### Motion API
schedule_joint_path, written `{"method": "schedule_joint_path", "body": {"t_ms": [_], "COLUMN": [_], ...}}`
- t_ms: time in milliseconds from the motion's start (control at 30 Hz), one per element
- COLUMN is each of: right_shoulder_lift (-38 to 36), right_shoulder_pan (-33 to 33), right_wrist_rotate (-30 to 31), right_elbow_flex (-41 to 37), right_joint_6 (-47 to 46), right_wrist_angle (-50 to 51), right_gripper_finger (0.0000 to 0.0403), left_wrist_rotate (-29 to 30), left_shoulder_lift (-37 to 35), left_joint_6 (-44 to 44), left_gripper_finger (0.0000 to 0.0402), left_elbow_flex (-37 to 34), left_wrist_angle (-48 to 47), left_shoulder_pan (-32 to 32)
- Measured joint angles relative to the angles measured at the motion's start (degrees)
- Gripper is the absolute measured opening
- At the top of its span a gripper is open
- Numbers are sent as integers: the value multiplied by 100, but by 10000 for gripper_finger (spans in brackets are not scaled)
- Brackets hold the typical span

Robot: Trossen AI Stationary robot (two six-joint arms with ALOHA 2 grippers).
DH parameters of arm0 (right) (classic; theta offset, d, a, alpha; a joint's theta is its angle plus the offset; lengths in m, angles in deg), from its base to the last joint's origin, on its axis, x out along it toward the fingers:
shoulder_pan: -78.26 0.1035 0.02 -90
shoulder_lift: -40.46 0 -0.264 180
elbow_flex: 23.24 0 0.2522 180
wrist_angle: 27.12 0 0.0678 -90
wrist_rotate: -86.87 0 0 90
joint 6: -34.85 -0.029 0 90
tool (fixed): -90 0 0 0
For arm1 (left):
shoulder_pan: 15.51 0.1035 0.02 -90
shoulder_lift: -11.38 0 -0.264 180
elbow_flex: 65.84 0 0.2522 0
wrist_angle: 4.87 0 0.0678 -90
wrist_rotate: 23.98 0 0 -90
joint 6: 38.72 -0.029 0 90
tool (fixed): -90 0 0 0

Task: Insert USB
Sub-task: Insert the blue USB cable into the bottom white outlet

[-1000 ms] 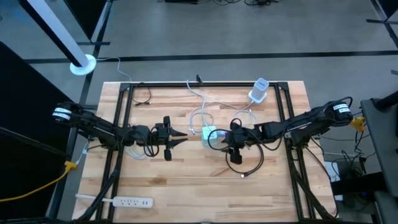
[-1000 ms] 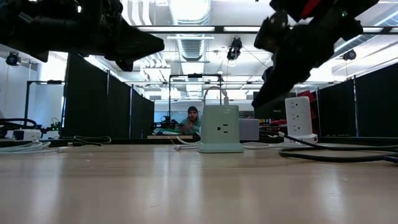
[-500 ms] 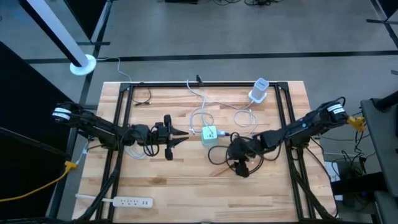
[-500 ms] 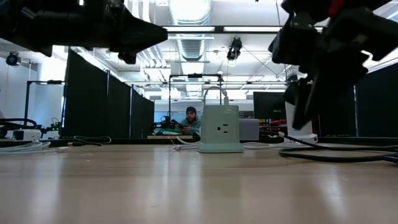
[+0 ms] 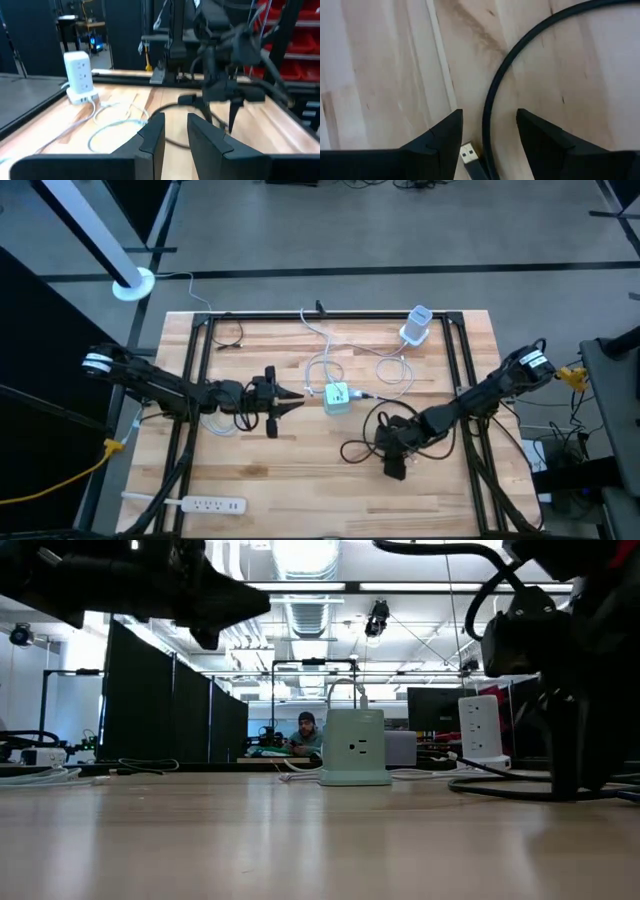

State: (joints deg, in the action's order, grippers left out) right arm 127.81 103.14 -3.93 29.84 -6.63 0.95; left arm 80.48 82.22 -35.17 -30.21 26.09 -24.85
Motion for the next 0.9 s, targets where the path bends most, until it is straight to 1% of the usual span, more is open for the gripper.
{"method": "schedule_joint_path", "body": {"t_ms": [133,267,333,400,500,600,667,733,800,900], "right_shoulder_lift": [-231,-507,-641,-764,-881,-944,-944,-939,-939,-937], "right_shoulder_pan": [-23,-109,-175,-242,-385,-567,-716,-850,-947,-968], "right_wrist_rotate": [275,873,1163,1458,1853,2128,2184,2186,2188,2142], "right_elbow_flex": [144,253,312,377,425,442,443,443,443,443], "right_joint_6": [161,660,1017,1422,2036,2569,2792,2856,2840,2805], "right_wrist_angle": [370,558,538,504,445,250,120,44,40,48], "right_gripper_finger": [172,167,163,160,154,149,145,141,138,133], "left_wrist_rotate": [2,2,8,163,506,606,752,886,878,701], "left_shoulder_lift": [-409,-921,-1222,-1525,-1733,-1466,-1144,-803,-474,-38], "left_joint_6": [24,79,338,984,2099,2890,3267,3453,3594,3770], "left_gripper_finger": [70,70,70,70,71,79,89,103,118,144], "left_elbow_flex": [0,0,1,188,943,1742,2159,2404,2452,2392], "left_wrist_angle": [-757,-1391,-1887,-2879,-5109,-7232,-8226,-8860,-9224,-9278], "left_shoulder_pan": [0,0,5,6,8,-4,4,14,17,17]}}
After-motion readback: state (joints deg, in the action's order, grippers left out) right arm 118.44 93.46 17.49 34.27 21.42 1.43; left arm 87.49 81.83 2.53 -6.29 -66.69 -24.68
